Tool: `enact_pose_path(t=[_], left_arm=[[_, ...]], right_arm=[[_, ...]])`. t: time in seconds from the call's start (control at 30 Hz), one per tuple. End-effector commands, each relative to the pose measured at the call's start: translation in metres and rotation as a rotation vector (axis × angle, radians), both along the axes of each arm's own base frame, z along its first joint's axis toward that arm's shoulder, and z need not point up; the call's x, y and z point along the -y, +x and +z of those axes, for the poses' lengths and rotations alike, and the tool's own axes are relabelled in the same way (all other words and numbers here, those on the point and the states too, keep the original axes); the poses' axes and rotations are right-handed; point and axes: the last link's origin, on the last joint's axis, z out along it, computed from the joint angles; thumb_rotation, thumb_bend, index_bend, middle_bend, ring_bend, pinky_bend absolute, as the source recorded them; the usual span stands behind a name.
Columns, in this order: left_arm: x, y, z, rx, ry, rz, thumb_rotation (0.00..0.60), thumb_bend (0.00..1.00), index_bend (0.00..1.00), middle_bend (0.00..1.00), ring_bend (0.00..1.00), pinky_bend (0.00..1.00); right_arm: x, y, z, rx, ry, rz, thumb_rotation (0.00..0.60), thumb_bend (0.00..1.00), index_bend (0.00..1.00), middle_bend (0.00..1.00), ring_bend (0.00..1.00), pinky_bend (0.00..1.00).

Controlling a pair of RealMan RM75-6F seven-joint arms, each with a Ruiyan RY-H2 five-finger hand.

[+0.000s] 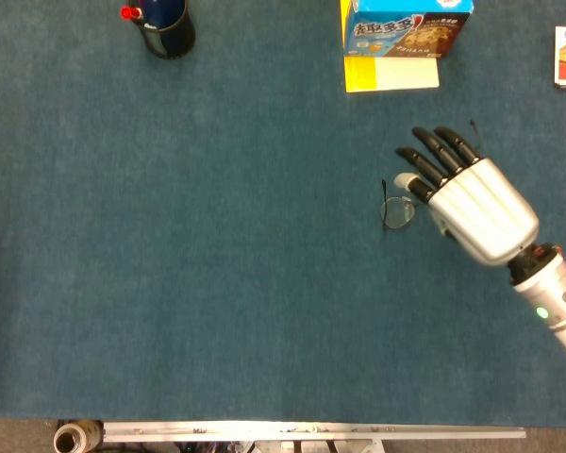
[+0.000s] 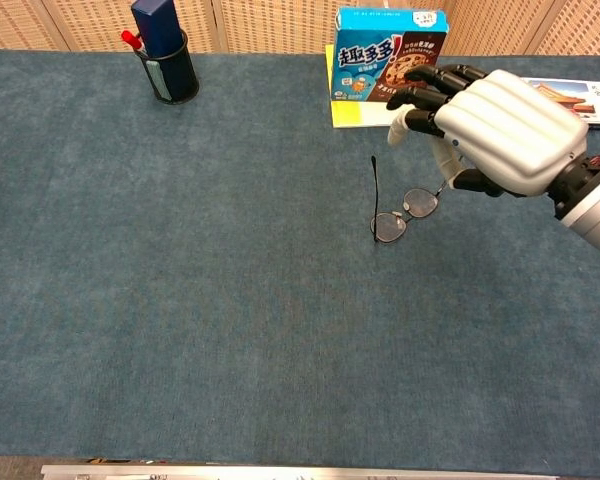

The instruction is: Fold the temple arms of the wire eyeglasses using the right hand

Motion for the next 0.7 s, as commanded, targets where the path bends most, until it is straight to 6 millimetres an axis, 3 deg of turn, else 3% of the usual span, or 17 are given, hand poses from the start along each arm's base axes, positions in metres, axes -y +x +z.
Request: enact_pose_path(t=[0.03, 0.2, 0.37, 0.7], left_arm=[[0.000, 0.000, 0.000, 0.001, 0.001, -0.001, 0.600, 0.10, 0.21, 0.18, 0.23, 0.49], [0.001, 0.001, 0.001, 0.006, 0.005, -0.003, 0.600, 0.10, 0.21, 0.18, 0.23, 0.49], [0.001, 0.000, 0.003, 0.011, 0.008, -0.002, 0.600, 0.10, 0.21, 0.18, 0.23, 0.49], [0.001, 0.000, 0.008, 0.021, 0.024, -0.002, 0.600, 0.10, 0.21, 0.18, 0.23, 0.49]], right_arm=[[-0.003, 0.008, -0.004, 0.072, -0.017, 0.043, 0.600, 0.57, 0.34, 0.21, 0.08, 0.15], [-0.003, 0.019, -0.015, 0.135, -0.035, 0.081, 0.600, 0.43, 0.34, 0.22, 0.08, 0.15], [0.002, 0.028, -0.026, 0.172, -0.051, 0.093, 0.600, 0.38, 0.34, 0.22, 0.08, 0.15], [0.016, 0.036, -0.051, 0.182, -0.062, 0.101, 0.600, 0.35, 0.34, 0.24, 0.08, 0.16]])
